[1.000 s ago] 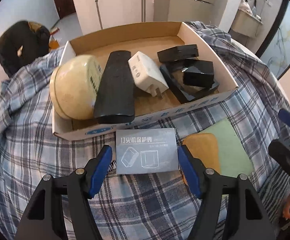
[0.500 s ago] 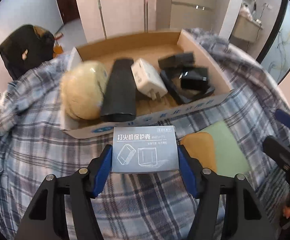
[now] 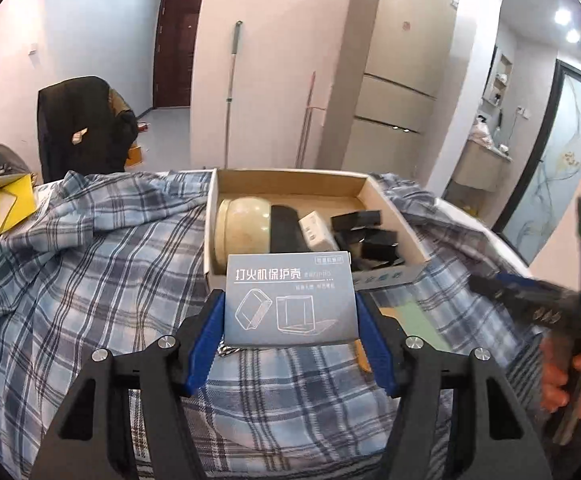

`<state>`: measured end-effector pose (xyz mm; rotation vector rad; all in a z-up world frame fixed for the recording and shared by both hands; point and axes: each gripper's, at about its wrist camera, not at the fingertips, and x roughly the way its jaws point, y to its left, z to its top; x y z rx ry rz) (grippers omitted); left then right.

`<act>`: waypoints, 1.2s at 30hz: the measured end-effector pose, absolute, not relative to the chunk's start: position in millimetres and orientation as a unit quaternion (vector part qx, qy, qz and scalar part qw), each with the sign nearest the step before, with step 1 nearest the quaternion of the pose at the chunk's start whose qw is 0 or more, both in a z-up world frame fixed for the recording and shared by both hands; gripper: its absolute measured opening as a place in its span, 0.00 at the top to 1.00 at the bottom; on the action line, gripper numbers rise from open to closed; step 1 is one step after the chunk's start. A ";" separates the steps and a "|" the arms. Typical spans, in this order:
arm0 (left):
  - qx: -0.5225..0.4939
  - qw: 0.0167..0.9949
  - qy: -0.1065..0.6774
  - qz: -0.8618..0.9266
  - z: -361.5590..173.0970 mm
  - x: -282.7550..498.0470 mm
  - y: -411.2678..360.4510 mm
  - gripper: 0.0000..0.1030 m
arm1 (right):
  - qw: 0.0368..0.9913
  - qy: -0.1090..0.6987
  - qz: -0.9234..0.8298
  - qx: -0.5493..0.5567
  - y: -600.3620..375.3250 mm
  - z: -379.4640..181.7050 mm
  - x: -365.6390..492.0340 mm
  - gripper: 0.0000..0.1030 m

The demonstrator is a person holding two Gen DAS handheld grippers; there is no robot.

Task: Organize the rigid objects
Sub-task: 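Grasp the green pad with the right gripper while the left gripper holds the grey box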

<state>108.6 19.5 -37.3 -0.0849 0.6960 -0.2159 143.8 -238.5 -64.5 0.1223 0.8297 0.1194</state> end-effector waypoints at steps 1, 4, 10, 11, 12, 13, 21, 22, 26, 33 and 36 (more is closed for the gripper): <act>-0.033 0.936 0.335 -0.105 -40.3 107.9 17.0 0.36 | 0.912 0.403 0.053 0.059 -236.9 -62.9 143.1 0.22; -0.022 0.943 0.314 -0.106 -39.7 104.6 13.6 0.36 | 0.909 0.410 0.063 0.039 -223.0 -58.9 141.1 0.23; -0.021 0.957 0.274 -0.090 -32.5 92.7 21.6 0.36 | 0.886 0.452 0.104 -0.014 -183.7 -71.9 133.4 0.29; -0.023 0.957 0.275 -0.089 -32.9 93.2 22.6 0.36 | 0.875 0.470 0.116 -0.022 -177.1 -79.6 132.9 0.33; -0.027 0.956 0.278 -0.089 -33.5 94.5 24.0 0.36 | 0.867 0.483 0.120 -0.028 -172.3 -85.9 132.3 0.35; -0.029 0.955 0.280 -0.090 -33.9 95.4 25.2 0.36 | 0.861 0.493 0.122 -0.035 -168.1 -91.4 131.6 0.36; -0.052 0.954 0.284 -0.084 -35.1 96.4 33.3 0.36 | 0.848 0.514 0.121 -0.050 -154.3 -104.7 142.7 0.47; -0.057 0.953 0.286 -0.086 -35.4 96.6 35.0 0.36 | 0.845 0.518 0.122 -0.051 -153.1 -106.8 144.9 0.48; -0.063 0.948 0.300 -0.088 -39.0 101.1 37.0 0.36 | 0.844 0.518 0.123 -0.059 -148.2 -105.5 146.5 0.48; -0.067 0.939 0.323 -0.096 -46.3 107.3 35.7 0.36 | 0.839 0.527 0.117 -0.064 -144.5 -107.9 147.8 0.34; -0.066 0.939 0.322 -0.096 -46.1 106.3 35.0 0.36 | 0.839 0.527 0.111 -0.074 -142.8 -110.2 149.1 0.34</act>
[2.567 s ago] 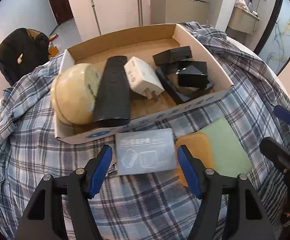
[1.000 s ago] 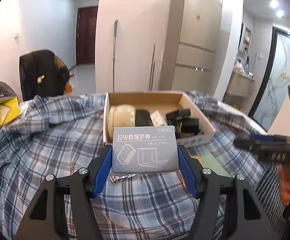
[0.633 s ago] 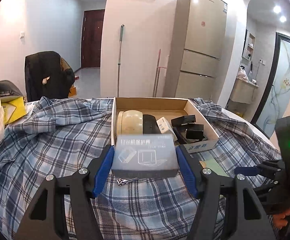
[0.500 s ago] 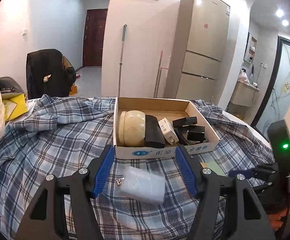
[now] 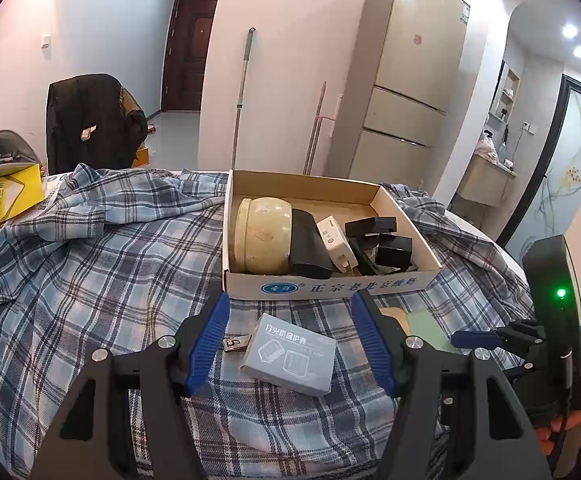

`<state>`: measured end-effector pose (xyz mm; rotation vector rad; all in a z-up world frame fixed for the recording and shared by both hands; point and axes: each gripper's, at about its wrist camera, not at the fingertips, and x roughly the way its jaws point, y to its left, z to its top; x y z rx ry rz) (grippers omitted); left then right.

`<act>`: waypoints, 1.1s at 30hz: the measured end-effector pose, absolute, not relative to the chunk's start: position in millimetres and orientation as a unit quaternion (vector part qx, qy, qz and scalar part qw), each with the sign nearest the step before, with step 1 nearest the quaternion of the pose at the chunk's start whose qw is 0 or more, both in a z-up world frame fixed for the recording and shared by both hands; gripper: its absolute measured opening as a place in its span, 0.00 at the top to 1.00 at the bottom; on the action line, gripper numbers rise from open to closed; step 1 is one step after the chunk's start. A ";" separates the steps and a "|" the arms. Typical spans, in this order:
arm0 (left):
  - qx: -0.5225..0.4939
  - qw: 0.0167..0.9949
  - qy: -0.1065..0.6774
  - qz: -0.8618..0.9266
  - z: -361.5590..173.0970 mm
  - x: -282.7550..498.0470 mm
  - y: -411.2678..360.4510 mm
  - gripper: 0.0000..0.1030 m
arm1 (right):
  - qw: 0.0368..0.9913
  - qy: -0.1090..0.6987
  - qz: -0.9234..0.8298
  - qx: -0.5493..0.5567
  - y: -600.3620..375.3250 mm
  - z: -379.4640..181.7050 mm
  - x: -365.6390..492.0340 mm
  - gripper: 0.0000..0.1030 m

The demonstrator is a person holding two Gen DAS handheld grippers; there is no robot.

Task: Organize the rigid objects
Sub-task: 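Grasp the green pad with the right gripper while the left gripper holds the grey box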

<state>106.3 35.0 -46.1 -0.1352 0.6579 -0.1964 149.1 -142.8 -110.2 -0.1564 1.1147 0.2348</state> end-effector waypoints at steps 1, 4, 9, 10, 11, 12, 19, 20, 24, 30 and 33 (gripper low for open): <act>-0.066 0.939 0.323 -0.097 -46.2 106.3 34.6 0.36 | 0.839 0.527 0.111 -0.078 -142.6 -110.5 148.6 0.34; -0.064 0.939 0.324 -0.098 -46.7 106.7 33.6 0.36 | 0.840 0.525 0.110 -0.083 -142.5 -110.7 148.3 0.34; -0.064 0.938 0.325 -0.099 -46.8 106.7 33.6 0.36 | 0.838 0.525 0.109 -0.097 -140.0 -116.3 153.4 0.33; -0.063 0.938 0.326 -0.098 -46.8 106.5 33.1 0.36 | 0.838 0.527 0.108 -0.092 -141.0 -116.6 154.3 0.33; -0.063 0.938 0.326 -0.098 -46.9 106.3 33.0 0.36 | 0.840 0.526 0.107 -0.086 -142.1 -116.1 154.6 0.34; -0.063 0.938 0.327 -0.098 -47.0 106.6 33.0 0.36 | 0.842 0.522 0.108 -0.080 -143.7 -114.6 154.3 0.34; -0.051 0.932 0.342 -0.110 -50.2 110.8 30.9 0.36 | 0.866 0.485 0.113 -0.053 -162.3 -90.9 147.8 0.35; -0.046 0.929 0.350 -0.113 -52.2 112.7 30.2 0.36 | 0.871 0.476 0.113 -0.046 -166.4 -86.0 147.4 0.35; -0.010 0.910 0.392 -0.133 -66.0 120.9 19.1 0.36 | 0.897 0.430 0.101 -0.023 -183.8 -72.3 147.5 0.35; 0.075 0.890 0.435 -0.117 -88.9 124.3 -4.2 0.36 | 0.890 0.433 0.134 0.038 -197.5 -82.4 154.0 0.52; 0.071 0.883 0.448 -0.120 -94.4 128.1 -2.5 0.33 | 0.881 0.446 0.154 0.045 -194.2 -91.5 154.0 0.53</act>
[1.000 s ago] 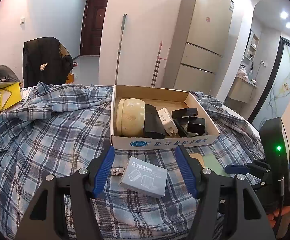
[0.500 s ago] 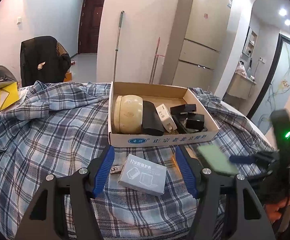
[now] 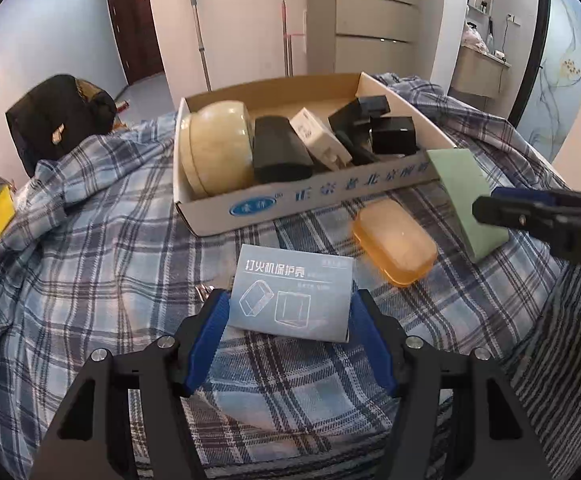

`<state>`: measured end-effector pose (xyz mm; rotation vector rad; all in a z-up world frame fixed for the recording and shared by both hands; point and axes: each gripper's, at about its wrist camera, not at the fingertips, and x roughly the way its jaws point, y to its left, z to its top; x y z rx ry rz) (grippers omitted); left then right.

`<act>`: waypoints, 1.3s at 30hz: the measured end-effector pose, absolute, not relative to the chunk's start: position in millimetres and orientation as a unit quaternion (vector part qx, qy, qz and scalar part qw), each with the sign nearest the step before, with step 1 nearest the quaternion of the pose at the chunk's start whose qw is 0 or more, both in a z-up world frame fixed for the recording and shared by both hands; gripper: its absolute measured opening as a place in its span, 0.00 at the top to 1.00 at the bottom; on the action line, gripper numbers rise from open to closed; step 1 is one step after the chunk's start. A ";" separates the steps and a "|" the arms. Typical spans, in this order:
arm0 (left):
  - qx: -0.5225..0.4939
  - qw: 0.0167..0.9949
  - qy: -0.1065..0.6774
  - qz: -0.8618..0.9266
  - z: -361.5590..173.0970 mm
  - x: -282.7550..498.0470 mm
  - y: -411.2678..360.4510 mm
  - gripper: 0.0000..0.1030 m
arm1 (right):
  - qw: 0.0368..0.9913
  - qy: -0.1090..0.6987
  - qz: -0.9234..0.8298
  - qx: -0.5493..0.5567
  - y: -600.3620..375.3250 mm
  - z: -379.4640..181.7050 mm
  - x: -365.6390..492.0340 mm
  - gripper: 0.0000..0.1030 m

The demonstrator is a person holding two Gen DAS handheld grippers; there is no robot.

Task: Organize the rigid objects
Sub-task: 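Grasp the green pad with the right gripper while the left gripper holds the grey box, then carry the grey box and green pad over the cardboard box with both grippers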

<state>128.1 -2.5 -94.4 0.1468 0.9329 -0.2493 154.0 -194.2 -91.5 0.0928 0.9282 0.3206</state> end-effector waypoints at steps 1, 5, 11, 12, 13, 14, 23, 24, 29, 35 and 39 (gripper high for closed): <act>0.070 0.880 0.454 -0.121 -96.5 130.4 -2.0 0.27 | 0.881 0.445 0.156 0.037 -191.0 -92.6 152.6 0.53; 0.077 0.870 0.468 -0.135 -102.0 133.8 -6.6 0.26 | 0.885 0.445 0.136 0.007 -186.4 -95.2 149.9 0.52; 0.082 0.863 0.482 -0.130 -106.4 141.7 -9.4 0.26 | 0.882 0.452 0.130 0.023 -193.9 -98.6 151.1 0.44; 0.078 0.861 0.486 -0.129 -107.5 144.3 -8.3 0.26 | 0.882 0.453 0.129 0.024 -194.3 -98.8 151.3 0.44; 0.070 0.859 0.492 -0.127 -109.5 148.2 -5.7 0.26 | 0.882 0.453 0.128 0.024 -194.8 -98.6 151.5 0.44; 0.065 0.857 0.495 -0.127 -110.6 149.9 -4.1 0.26 | 0.883 0.452 0.126 0.024 -194.8 -98.2 151.1 0.42; 0.061 0.877 0.461 -0.122 -99.3 141.9 -0.8 0.35 | 0.862 0.491 0.122 0.019 -189.7 -105.1 161.2 0.37; 0.059 0.881 0.454 -0.121 -96.7 139.9 0.6 0.35 | 0.858 0.497 0.126 0.022 -189.1 -106.3 163.0 0.35; 0.049 0.899 0.420 -0.115 -83.1 131.1 6.8 0.35 | 0.855 0.511 0.092 -0.005 -183.2 -107.9 169.6 0.32; 0.037 0.913 0.393 -0.101 -71.1 123.5 13.7 0.35 | 0.847 0.527 0.065 -0.037 -172.3 -108.7 176.4 0.32; 0.019 0.917 0.389 -0.083 -69.3 126.2 23.2 0.35 | 0.845 0.530 0.053 -0.050 -164.7 -110.7 180.1 0.32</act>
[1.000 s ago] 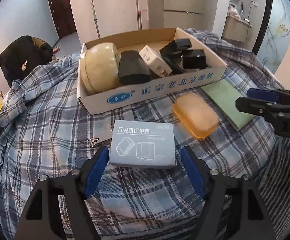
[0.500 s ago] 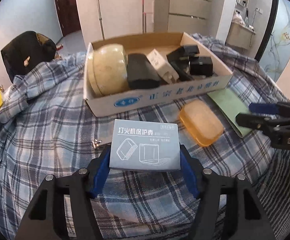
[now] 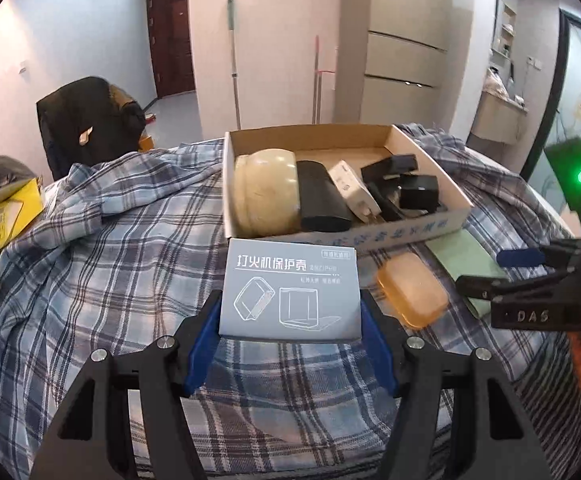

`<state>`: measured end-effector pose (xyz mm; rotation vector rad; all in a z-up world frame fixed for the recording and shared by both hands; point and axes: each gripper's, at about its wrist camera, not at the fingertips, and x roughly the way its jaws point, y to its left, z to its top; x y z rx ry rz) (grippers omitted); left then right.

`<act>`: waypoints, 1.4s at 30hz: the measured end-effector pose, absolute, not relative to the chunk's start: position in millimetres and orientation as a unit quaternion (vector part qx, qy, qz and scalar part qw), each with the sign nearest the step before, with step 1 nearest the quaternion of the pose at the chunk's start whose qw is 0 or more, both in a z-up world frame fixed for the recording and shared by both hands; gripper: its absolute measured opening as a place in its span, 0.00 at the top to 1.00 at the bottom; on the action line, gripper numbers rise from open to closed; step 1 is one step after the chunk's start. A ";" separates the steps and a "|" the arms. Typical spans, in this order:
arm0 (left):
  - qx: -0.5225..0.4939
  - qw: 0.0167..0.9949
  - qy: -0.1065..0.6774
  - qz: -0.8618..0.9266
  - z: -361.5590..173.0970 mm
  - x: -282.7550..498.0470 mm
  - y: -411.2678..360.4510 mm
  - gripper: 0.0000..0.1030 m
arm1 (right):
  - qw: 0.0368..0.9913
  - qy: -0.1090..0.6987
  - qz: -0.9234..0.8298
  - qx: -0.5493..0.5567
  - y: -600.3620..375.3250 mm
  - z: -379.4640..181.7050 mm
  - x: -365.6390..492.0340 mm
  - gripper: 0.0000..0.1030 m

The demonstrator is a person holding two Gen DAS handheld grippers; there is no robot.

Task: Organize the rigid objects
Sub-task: 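Carry the grey box and green pad over the cardboard box with both grippers, then lower the green pad and grey box into the box and open both grippers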

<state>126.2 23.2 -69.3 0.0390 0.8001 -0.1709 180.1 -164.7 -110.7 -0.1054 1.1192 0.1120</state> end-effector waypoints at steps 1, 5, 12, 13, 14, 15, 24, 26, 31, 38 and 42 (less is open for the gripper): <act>0.014 0.917 0.389 -0.084 -68.9 125.8 24.7 0.35 | 0.843 0.533 0.049 -0.052 -164.1 -112.2 181.2 0.32; 0.007 0.919 0.385 -0.081 -66.3 124.8 27.7 0.35 | 0.839 0.539 0.048 -0.047 -166.4 -116.1 182.5 0.32; 0.009 0.922 0.379 -0.079 -64.9 122.0 26.0 0.35 | 0.847 0.526 0.052 -0.050 -168.0 -114.6 178.5 0.33; 0.009 0.923 0.378 -0.078 -64.4 122.1 26.7 0.35 | 0.851 0.520 0.050 -0.053 -167.9 -112.2 175.5 0.34; 0.008 0.924 0.375 -0.077 -62.6 120.6 27.4 0.35 | 0.853 0.516 0.052 -0.053 -168.9 -109.8 172.7 0.34; 0.005 0.925 0.372 -0.077 -60.6 119.3 28.1 0.35 | 0.855 0.514 0.056 -0.050 -170.7 -107.1 170.1 0.34; -0.010 0.942 0.328 -0.067 -24.8 106.2 31.9 0.35 | 0.875 0.474 0.096 -0.010 -196.1 -62.5 151.5 0.33; 0.000 0.945 0.321 -0.065 -11.1 108.7 25.8 0.35 | 0.880 0.463 0.106 -0.003 -191.6 -46.0 162.3 0.34; -0.008 0.943 0.325 -0.072 19.7 139.2 14.7 0.35 | 0.892 0.437 0.117 -0.006 -178.8 -13.0 196.5 0.33; -0.011 0.945 0.321 -0.059 37.0 186.0 4.9 0.35 | 0.889 0.440 0.126 -0.023 -148.3 -11.8 257.7 0.33; -0.002 0.944 0.327 -0.049 31.7 198.8 5.3 0.35 | 0.875 0.465 0.135 -0.013 -140.6 -40.6 278.2 0.33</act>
